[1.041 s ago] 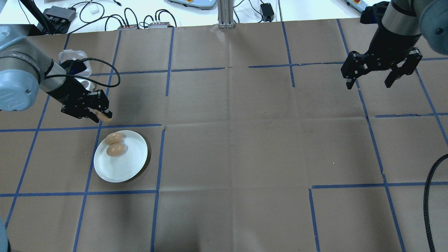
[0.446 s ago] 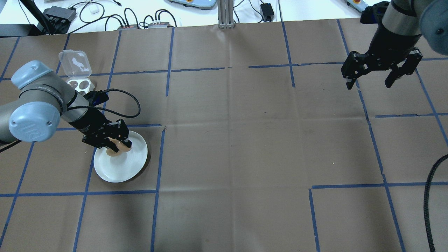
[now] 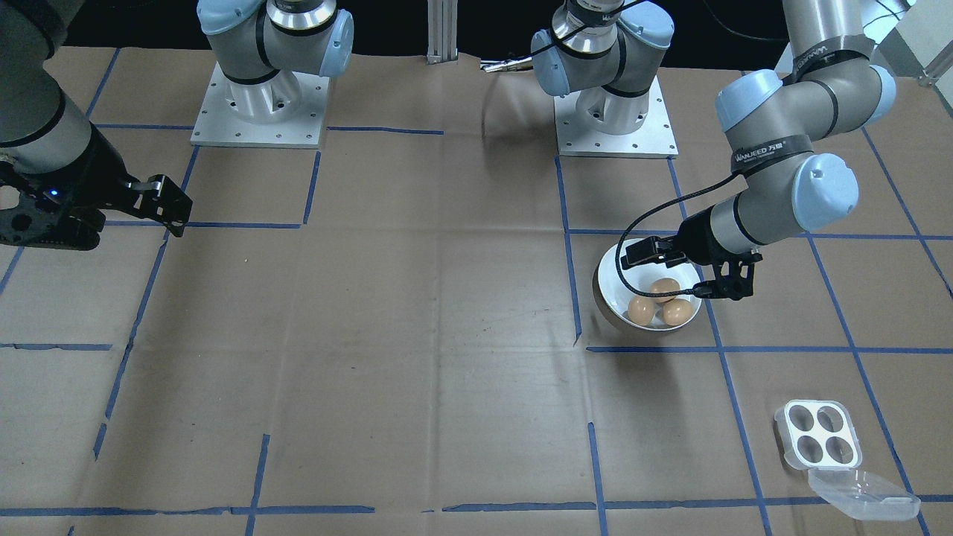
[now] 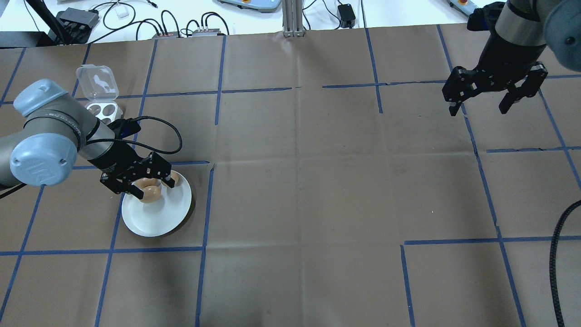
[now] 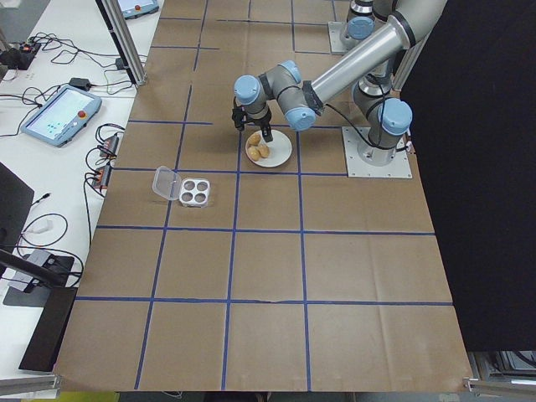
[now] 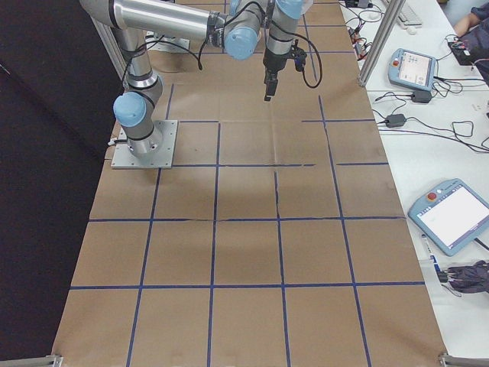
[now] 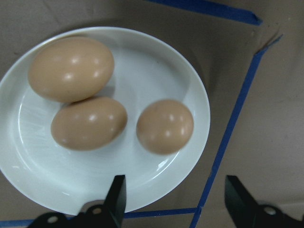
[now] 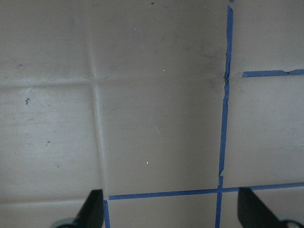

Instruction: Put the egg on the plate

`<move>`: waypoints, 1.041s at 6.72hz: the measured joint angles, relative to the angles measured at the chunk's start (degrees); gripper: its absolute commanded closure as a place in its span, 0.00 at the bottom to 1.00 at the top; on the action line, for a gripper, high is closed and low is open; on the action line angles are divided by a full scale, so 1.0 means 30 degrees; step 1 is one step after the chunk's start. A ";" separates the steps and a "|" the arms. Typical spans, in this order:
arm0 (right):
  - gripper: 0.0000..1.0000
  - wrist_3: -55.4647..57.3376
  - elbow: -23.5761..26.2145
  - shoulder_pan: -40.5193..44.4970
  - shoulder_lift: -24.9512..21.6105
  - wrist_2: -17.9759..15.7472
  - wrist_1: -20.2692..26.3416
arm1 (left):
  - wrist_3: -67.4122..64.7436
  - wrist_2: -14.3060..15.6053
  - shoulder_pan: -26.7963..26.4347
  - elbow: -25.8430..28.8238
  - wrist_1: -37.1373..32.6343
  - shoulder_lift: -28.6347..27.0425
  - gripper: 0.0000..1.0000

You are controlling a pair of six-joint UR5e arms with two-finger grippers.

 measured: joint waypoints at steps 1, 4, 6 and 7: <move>0.00 0.0000 0.0000 0.0000 0.0000 0.0000 0.0000 | 0.0001 0.0122 -0.0007 0.0083 -0.0320 0.0529 0.01; 0.00 0.0000 0.0000 0.0000 -0.0001 0.0001 0.0000 | 0.0247 0.1678 -0.0093 0.0326 -0.2218 0.3498 0.00; 0.00 0.0000 0.0000 0.0001 -0.0002 0.0001 0.0000 | 0.0361 0.3120 -0.1160 0.1626 -0.3621 0.4545 0.00; 0.00 0.0000 0.0000 0.0001 -0.0001 0.0001 -0.0001 | 0.0346 0.3465 -0.1888 0.3537 -0.5051 0.4198 0.00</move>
